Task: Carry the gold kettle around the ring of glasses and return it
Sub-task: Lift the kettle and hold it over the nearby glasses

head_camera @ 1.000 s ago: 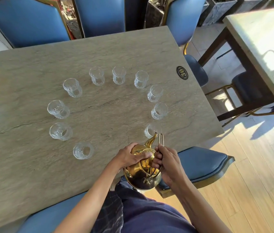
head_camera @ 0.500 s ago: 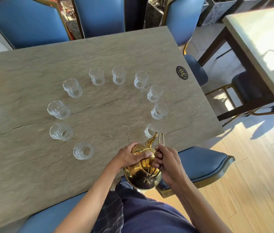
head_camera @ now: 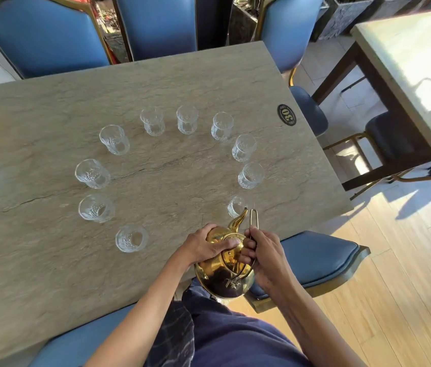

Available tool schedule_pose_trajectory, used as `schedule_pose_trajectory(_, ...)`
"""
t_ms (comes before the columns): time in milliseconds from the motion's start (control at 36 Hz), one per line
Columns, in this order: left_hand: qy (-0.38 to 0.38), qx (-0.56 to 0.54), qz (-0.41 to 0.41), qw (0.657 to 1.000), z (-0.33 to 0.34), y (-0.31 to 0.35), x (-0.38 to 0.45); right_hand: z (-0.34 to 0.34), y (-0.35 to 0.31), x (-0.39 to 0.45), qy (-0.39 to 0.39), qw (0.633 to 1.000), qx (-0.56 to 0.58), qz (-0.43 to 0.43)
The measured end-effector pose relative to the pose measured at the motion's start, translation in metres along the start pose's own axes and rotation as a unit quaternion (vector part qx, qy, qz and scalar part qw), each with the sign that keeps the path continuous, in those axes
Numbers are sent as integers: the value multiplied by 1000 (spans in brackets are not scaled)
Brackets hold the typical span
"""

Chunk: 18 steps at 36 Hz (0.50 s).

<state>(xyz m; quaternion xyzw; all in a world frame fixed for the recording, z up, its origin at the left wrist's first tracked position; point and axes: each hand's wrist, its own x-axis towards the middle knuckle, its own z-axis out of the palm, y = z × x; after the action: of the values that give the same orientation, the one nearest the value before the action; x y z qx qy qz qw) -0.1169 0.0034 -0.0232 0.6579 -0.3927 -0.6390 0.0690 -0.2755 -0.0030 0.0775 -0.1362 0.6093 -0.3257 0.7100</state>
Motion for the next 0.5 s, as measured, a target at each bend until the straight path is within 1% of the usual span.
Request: schedule_pose_trajectory(500,-2,3,3,1000,2,1,1,-4,1,3,-11,1000,-3,-4)
